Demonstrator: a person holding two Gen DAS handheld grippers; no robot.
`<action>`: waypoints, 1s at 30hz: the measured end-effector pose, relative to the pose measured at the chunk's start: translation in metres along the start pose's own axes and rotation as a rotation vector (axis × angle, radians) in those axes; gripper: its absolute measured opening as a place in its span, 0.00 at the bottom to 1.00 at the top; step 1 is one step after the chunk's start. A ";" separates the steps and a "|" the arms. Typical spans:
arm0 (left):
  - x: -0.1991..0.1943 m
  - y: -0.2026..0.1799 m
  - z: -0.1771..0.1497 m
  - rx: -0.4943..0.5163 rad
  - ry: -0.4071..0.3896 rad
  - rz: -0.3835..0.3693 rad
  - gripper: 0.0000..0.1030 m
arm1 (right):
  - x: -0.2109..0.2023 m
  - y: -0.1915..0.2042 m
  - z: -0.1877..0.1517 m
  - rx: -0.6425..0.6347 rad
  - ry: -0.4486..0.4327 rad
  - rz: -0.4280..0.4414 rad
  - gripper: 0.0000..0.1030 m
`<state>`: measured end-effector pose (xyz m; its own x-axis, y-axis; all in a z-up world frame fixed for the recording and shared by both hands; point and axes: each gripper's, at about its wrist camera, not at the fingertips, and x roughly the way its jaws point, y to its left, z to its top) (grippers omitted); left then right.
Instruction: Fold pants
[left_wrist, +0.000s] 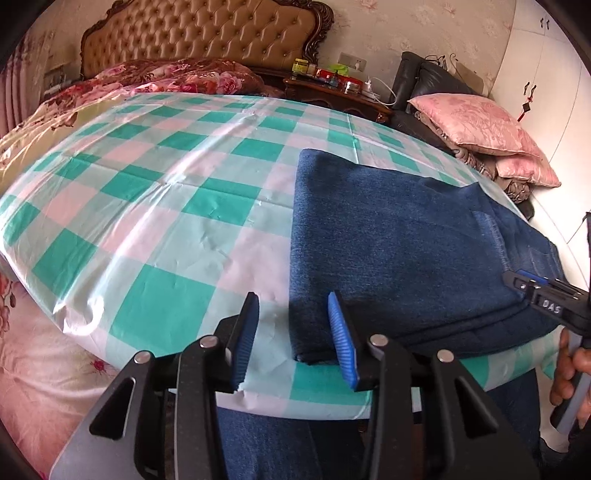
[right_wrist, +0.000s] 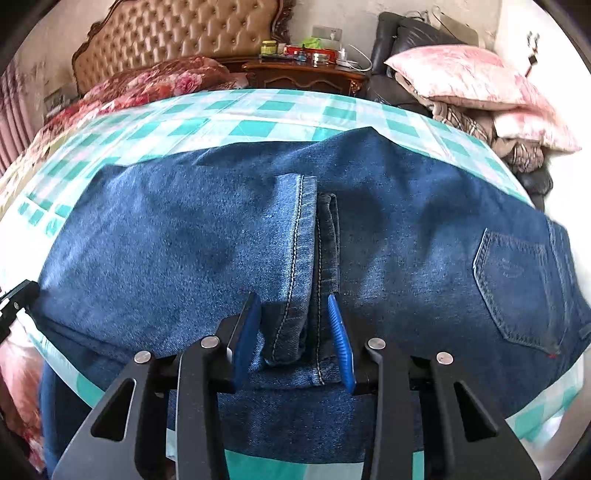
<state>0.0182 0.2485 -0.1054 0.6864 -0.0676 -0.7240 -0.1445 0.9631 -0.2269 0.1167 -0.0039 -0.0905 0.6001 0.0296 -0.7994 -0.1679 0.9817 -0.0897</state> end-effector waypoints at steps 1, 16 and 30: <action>-0.001 0.000 -0.001 -0.009 -0.004 -0.017 0.38 | 0.000 0.001 0.000 -0.002 -0.001 -0.006 0.34; 0.005 -0.022 0.066 0.110 -0.068 -0.033 0.38 | 0.001 -0.053 0.013 0.274 0.007 0.226 0.41; 0.117 0.003 0.141 -0.020 0.143 -0.117 0.16 | 0.054 -0.056 0.069 0.269 0.084 0.269 0.27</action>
<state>0.1985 0.2802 -0.0992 0.5916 -0.2165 -0.7766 -0.0846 0.9413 -0.3269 0.2123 -0.0444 -0.0872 0.4947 0.2877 -0.8201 -0.0921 0.9557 0.2797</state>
